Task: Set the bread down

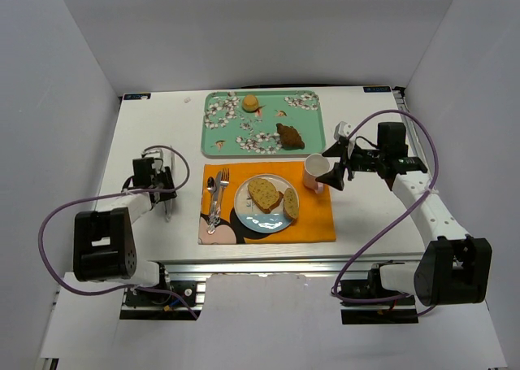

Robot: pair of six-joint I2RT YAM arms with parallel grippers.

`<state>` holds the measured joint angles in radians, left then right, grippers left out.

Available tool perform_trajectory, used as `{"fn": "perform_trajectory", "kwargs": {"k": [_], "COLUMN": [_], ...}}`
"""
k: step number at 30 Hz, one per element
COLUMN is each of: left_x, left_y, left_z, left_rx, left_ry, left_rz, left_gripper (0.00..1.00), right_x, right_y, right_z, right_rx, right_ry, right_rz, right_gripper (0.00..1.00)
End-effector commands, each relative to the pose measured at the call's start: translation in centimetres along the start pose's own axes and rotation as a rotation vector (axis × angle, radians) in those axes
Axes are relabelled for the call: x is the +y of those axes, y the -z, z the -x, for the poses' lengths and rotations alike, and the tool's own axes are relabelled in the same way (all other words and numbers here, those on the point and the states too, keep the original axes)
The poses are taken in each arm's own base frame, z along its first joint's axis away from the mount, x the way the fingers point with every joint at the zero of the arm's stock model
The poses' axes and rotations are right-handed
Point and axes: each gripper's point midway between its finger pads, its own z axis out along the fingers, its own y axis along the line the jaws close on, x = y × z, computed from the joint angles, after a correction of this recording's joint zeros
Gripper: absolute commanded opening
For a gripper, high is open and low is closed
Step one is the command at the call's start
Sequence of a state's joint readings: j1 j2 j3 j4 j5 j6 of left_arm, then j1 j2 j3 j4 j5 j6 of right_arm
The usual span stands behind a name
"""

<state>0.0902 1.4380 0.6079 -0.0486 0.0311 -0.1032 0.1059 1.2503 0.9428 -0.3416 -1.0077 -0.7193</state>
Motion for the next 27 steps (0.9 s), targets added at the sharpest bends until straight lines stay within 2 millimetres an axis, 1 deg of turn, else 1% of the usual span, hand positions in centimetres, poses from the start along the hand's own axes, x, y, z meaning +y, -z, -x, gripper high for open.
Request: {"fn": "perform_trajectory", "kwargs": {"k": [1,2,3,4,5,6,7,8,9,10,11,12,13,14,17,20,21,22,23,24,25,26,27], "left_x": [-0.2,-0.3,-0.3,-0.3,-0.4,-0.4,-0.5,-0.6,-1.0,-1.2,-1.4,-1.8,-1.9,-2.1,-2.5,-2.6,-2.6,-2.9,-3.2,-3.6,-4.4,-5.2,-6.5], "left_y": [1.4,1.8,2.0,2.3,2.7,3.0,3.4,3.7,4.4,4.8,5.2,5.9,6.3,6.7,7.9,8.8,9.0,9.3,10.0,10.4,10.9,11.4,11.9], "left_z": [0.7,1.1,1.2,1.3,1.9,2.3,2.9,3.3,4.1,4.8,5.3,6.1,6.4,6.8,7.7,7.9,7.9,7.9,8.3,8.7,8.9,9.2,10.0], "left_rx": [-0.037,-0.053,-0.06,-0.064,-0.085,-0.098,-0.111,-0.125,-0.153,-0.171,-0.19,-0.219,-0.232,-0.249,-0.283,-0.291,-0.293,-0.288,-0.309,-0.321,-0.325,-0.334,-0.367], "left_ry": [0.027,0.03,0.035,0.046,0.053,0.062,0.081,0.091,0.092,0.104,0.11,0.115,0.124,0.127,0.125,0.116,0.115,0.115,0.11,0.113,0.153,0.17,0.214], "left_rz": [-0.03,-0.038,-0.037,-0.037,-0.04,-0.04,-0.04,-0.042,-0.058,-0.07,-0.078,-0.097,-0.107,-0.115,-0.133,-0.139,-0.139,-0.151,-0.17,-0.19,-0.238,-0.277,-0.358], "left_gripper": [0.52,0.56,0.57,0.58,0.59,0.61,0.74,0.76,0.77,0.79,0.84,0.85,0.85,0.89,0.9,0.9,0.88,0.84,0.75,0.58,0.01,0.0,0.0], "right_x": [-0.8,-1.2,-1.7,-3.2,-4.1,-5.8,-6.7,-7.4,-8.4,-9.2,-9.5,-10.0,-10.2,-10.3,-10.7,-10.9,-10.9,-11.0,-11.0,-11.0,-11.2,-11.2,-10.8], "right_y": [0.5,0.5,0.6,0.8,1.0,1.5,1.8,2.1,2.4,2.8,2.9,2.8,2.8,2.7,2.4,2.0,1.9,1.9,1.8,1.8,1.8,1.5,1.1], "right_z": [1.2,1.5,1.6,1.8,2.0,1.5,1.6,1.7,2.2,2.1,2.1,2.6,2.8,2.9,3.0,3.0,3.1,3.2,3.4,3.6,4.0,4.1,4.5], "right_rx": [0.01,0.009,0.012,0.018,0.023,0.056,0.059,0.061,0.065,0.082,0.085,0.08,0.077,0.071,0.06,0.056,0.052,0.049,0.045,0.037,0.017,0.007,-0.013], "right_ry": [0.016,0.001,-0.026,-0.103,-0.143,-0.188,-0.221,-0.295,-0.31,-0.328,-0.362,-0.364,-0.374,-0.387,-0.402,-0.411,-0.408,-0.408,-0.404,-0.4,-0.393,-0.389,-0.381], "right_rz": [-0.023,-0.043,-0.07,-0.156,-0.21,-0.312,-0.364,-0.414,-0.453,-0.497,-0.513,-0.517,-0.521,-0.52,-0.514,-0.495,-0.49,-0.49,-0.486,-0.486,-0.486,-0.479,-0.442], "right_gripper": [0.88,0.89,0.89,0.89,0.89,0.89,0.89,0.89,0.89,0.89,0.89,0.89,0.89,0.89,0.89,0.89,0.89,0.89,0.9,0.9,0.89,0.89,0.9]}}
